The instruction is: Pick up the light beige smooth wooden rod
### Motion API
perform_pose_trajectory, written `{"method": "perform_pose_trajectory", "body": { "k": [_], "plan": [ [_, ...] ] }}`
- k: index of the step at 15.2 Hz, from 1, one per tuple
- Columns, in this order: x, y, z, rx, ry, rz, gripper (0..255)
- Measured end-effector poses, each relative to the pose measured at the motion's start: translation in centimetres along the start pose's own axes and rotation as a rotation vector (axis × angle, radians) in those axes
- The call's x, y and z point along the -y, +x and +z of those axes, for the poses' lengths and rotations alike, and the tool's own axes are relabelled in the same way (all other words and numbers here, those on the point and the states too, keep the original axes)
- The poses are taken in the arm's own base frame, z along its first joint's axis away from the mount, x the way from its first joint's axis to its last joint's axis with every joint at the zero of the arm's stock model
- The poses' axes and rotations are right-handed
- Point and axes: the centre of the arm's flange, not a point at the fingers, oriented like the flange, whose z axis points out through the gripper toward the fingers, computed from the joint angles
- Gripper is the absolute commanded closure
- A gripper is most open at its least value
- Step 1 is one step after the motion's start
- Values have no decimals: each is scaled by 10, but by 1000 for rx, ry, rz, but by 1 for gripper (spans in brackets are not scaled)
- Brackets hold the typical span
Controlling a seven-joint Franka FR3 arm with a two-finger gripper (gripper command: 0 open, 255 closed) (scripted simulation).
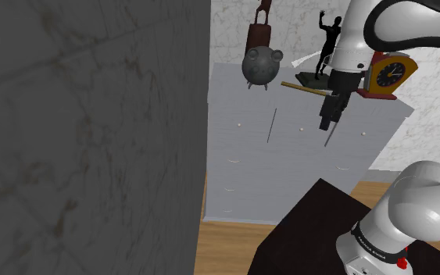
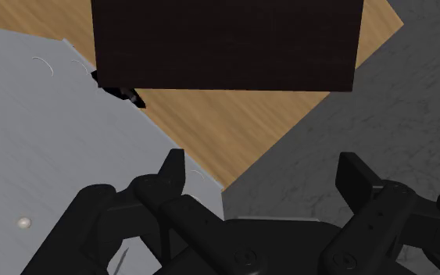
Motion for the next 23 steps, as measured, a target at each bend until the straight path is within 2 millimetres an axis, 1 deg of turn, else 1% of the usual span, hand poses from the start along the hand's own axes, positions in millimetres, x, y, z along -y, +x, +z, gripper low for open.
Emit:
{"method": "perform_pose_trajectory", "body": {
  "k": [1,3,7,9,10,15,16,18,22,23],
  "plan": [
    [0,0,0,0,0,0,0],
    [-13,7,-3,-3,-3,-8,0],
    [-56,28,-2,-12,-13,-33,0],
    [-76,43,-3,-18,-19,-47,0],
    [-89,48,-2,-20,-22,-53,0],
    [-143,78,-7,-33,-37,-87,0],
    [-153,88,-7,-36,-40,-94,0],
    [-176,100,-11,-41,-46,-107,0],
    [-216,129,-18,-51,-57,-134,0],
    [-224,136,-16,-54,-60,-141,0]
  ]
}}
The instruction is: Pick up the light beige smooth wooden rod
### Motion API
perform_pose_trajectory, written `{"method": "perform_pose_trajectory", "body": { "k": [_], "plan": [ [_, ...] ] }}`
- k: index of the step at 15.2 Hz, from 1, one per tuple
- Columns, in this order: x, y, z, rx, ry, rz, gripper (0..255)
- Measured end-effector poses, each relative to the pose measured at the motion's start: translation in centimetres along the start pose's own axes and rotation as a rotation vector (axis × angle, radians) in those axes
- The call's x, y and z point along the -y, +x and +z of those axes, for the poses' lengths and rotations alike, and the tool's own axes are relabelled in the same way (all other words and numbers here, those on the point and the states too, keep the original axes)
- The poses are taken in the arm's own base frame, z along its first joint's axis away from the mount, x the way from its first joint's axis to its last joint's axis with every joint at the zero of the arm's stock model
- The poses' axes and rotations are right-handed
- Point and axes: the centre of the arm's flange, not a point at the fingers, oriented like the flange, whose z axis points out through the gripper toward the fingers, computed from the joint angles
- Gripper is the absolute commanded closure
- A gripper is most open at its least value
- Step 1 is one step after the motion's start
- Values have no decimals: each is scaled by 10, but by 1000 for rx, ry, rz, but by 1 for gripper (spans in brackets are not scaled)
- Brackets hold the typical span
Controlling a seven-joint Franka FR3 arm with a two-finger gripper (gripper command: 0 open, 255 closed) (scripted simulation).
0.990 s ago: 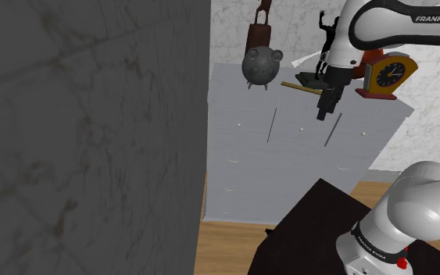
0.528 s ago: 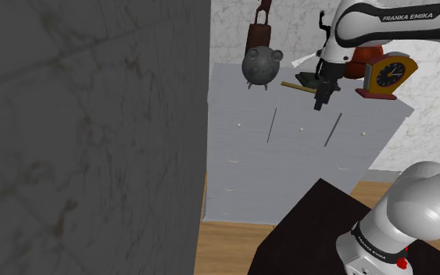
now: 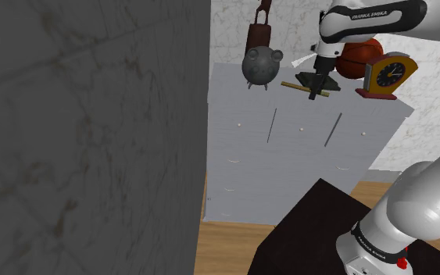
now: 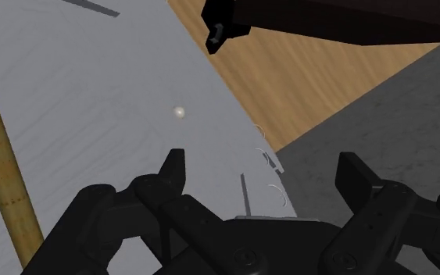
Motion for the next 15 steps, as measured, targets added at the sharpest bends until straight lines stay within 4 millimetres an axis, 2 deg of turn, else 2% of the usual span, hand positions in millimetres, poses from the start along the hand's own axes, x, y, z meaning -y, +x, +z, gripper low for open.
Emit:
{"method": "perform_pose_trajectory", "body": {
  "k": [4,7,11,15],
  "plan": [
    [-46,24,3,-10,-12,-27,0],
    [-81,46,-4,-17,-22,-47,0],
    [-122,63,-7,-27,-34,-73,0],
    [-162,95,-12,-37,-46,-101,0]
  ]
}}
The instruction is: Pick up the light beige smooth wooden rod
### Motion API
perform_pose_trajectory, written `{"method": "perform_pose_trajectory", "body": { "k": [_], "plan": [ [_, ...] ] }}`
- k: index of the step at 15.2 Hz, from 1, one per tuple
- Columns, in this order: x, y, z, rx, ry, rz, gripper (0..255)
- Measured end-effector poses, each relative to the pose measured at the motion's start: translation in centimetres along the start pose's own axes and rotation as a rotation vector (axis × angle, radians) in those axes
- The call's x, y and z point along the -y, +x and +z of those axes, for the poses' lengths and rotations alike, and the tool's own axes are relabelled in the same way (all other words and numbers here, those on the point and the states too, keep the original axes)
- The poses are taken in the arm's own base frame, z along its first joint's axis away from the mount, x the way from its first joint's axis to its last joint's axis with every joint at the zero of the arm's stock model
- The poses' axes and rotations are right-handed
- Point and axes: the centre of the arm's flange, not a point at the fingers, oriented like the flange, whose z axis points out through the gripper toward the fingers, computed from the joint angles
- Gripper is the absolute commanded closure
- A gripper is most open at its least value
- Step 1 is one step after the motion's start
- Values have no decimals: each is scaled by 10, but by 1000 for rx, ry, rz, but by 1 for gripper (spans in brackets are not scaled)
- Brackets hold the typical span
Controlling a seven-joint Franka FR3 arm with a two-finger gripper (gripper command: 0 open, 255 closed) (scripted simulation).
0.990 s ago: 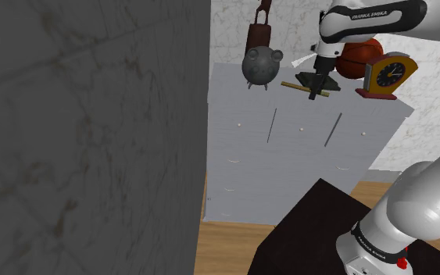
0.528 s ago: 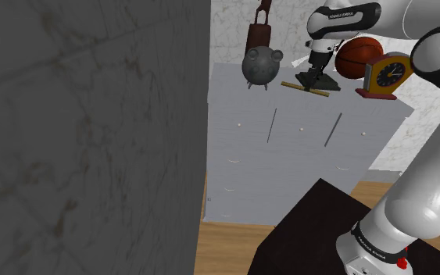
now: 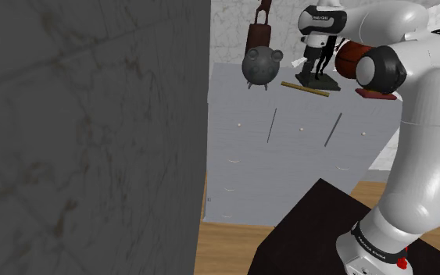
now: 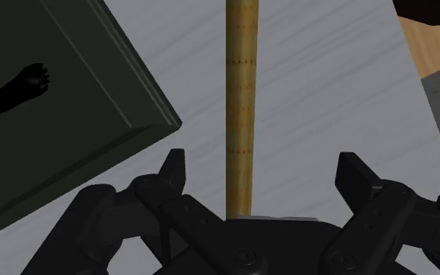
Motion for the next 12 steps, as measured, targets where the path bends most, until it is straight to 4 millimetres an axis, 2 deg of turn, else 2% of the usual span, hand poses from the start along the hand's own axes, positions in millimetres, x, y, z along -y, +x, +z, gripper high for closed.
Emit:
{"method": "perform_pose_trajectory", "body": {
  "k": [3,8,9,12],
  "plan": [
    [-10,7,12,-2,-2,-7,0],
    [-10,9,34,-6,-4,-11,0],
    [-9,9,36,-6,-4,-11,255],
    [-11,8,39,-3,-2,-9,255]
  ]
}}
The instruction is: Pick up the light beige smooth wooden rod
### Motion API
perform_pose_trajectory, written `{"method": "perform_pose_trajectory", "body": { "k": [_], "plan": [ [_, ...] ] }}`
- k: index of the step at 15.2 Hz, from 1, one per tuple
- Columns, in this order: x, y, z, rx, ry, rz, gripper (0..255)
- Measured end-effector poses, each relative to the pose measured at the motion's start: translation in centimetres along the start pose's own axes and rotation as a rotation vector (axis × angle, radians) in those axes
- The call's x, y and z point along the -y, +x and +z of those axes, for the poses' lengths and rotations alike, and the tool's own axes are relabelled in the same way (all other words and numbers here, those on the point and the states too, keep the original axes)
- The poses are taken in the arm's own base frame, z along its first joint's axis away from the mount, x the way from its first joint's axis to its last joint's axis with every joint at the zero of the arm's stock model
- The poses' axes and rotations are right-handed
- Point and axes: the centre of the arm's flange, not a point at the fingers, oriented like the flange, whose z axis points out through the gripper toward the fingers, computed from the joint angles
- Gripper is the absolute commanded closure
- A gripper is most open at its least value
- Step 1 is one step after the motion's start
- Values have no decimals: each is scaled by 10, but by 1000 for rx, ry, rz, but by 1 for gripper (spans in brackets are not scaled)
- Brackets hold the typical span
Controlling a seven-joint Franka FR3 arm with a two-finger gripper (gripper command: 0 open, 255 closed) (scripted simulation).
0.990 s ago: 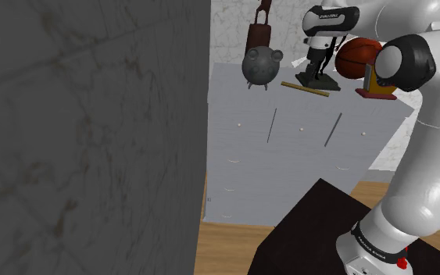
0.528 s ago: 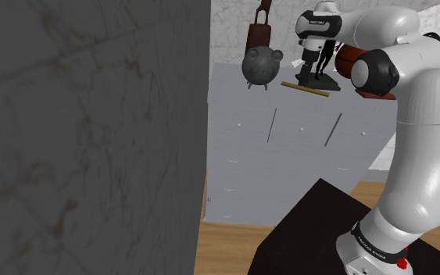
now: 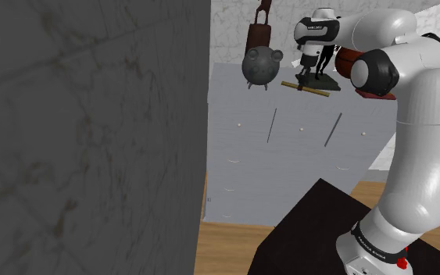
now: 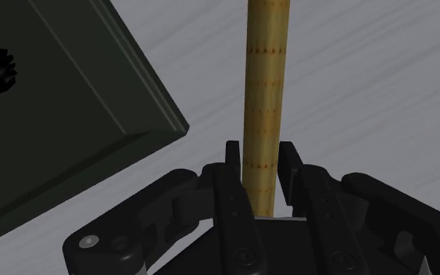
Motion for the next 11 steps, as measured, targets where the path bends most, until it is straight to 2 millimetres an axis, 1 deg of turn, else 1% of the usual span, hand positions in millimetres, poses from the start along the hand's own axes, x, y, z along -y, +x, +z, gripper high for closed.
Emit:
{"method": "perform_pose_trajectory", "body": {
  "k": [7,11],
  "plan": [
    [0,0,1,0,0,0,255],
    [0,-1,-14,0,0,0,255]
  ]
}}
